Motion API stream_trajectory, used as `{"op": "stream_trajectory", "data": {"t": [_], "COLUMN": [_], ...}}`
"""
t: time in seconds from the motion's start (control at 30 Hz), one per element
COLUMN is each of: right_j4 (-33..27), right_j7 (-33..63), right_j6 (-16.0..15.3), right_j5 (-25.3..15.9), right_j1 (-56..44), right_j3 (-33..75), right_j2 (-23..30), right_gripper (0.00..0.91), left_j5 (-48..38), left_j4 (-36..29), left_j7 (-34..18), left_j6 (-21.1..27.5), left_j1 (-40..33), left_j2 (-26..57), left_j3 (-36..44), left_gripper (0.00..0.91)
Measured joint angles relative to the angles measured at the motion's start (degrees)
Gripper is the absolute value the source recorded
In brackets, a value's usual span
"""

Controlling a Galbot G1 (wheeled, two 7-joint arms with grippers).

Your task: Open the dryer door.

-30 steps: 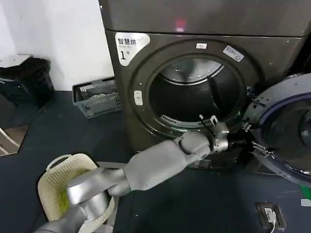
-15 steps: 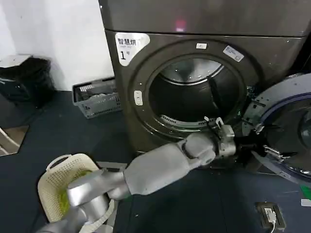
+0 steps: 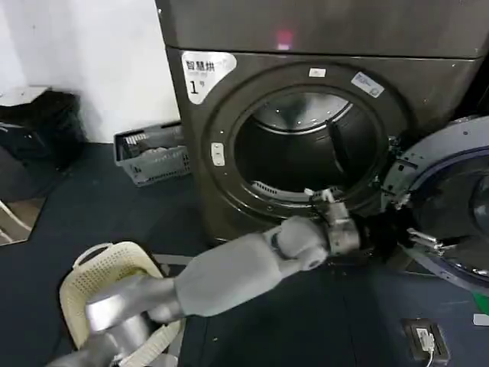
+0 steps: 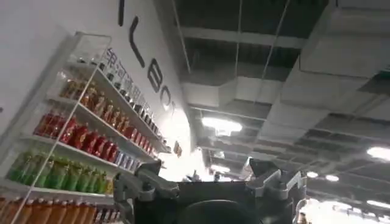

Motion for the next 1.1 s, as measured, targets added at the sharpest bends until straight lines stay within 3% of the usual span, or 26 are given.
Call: {"op": "stream_trajectory", "data": {"t": [0.53,1.1], "right_j4": [0.0,0.2], "right_j7": [-0.5,-2.0], "right_j6": [0.1,0.5], "right_j5": [-0.1,-1.9], "right_j1": [0.6,1.1], "right_j3": [-0.1,-0.2], "right_j2": [-0.6,-0.7], "right_gripper": [0.907,0.907], "left_j5": [-3.0,1.3], "left_j4": [-11.1,-22.1], "left_j7": [-1.1,-4.9], "left_j6": [-10.4,-9.9], "left_j1": [3.3,2.7], "left_j2": [15.7,41.5], "left_j3": [0.1,3.9], "left_gripper": [0.907,0.907]}}
